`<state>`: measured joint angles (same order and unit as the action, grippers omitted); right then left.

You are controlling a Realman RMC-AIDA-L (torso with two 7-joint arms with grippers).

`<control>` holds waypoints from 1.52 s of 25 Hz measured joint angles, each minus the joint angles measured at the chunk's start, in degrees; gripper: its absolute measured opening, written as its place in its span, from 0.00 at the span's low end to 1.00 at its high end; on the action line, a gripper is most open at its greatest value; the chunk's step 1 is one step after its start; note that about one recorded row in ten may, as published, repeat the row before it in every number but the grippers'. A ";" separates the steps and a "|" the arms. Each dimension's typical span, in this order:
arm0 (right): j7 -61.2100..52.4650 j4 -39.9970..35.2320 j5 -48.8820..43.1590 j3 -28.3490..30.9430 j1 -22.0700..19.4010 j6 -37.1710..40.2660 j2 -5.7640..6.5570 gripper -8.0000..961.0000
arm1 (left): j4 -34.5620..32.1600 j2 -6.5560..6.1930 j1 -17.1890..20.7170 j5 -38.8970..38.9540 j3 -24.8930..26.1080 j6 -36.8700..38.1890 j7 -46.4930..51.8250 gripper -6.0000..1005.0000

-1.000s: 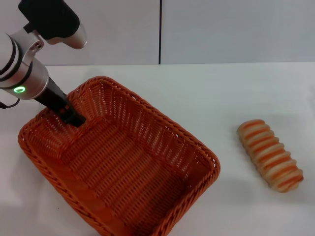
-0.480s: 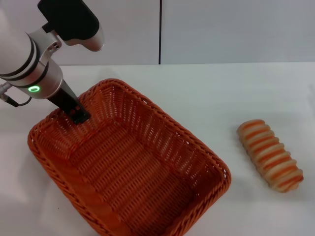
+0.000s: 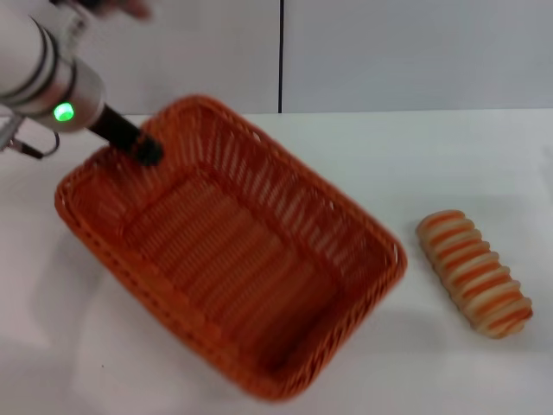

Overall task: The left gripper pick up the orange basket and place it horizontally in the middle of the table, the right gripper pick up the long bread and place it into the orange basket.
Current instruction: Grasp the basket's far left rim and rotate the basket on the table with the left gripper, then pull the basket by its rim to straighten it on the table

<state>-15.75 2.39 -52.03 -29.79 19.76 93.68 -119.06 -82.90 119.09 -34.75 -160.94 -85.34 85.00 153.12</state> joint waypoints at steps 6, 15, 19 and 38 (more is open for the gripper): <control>-0.14 -0.16 0.00 0.00 0.68 0.04 0.06 0.66 | 1.87 -0.38 -1.85 -0.86 11.88 -1.09 10.78 0.27; -0.18 -0.37 -0.01 -0.01 2.50 -0.07 0.42 0.66 | 7.82 -0.77 -0.65 -3.78 21.15 1.26 11.76 0.25; -0.27 -0.44 -0.25 -0.20 3.74 -0.63 0.63 0.66 | 5.20 -0.56 1.86 -3.91 21.36 3.55 11.80 0.21; -0.34 -0.45 -0.60 -0.75 4.93 -0.28 0.38 0.66 | -7.50 0.00 15.76 6.34 21.81 11.16 12.22 0.18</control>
<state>-16.09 1.93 -52.63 -30.54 24.69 93.40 -118.68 -90.40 119.09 -18.99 -154.60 -63.52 96.16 165.33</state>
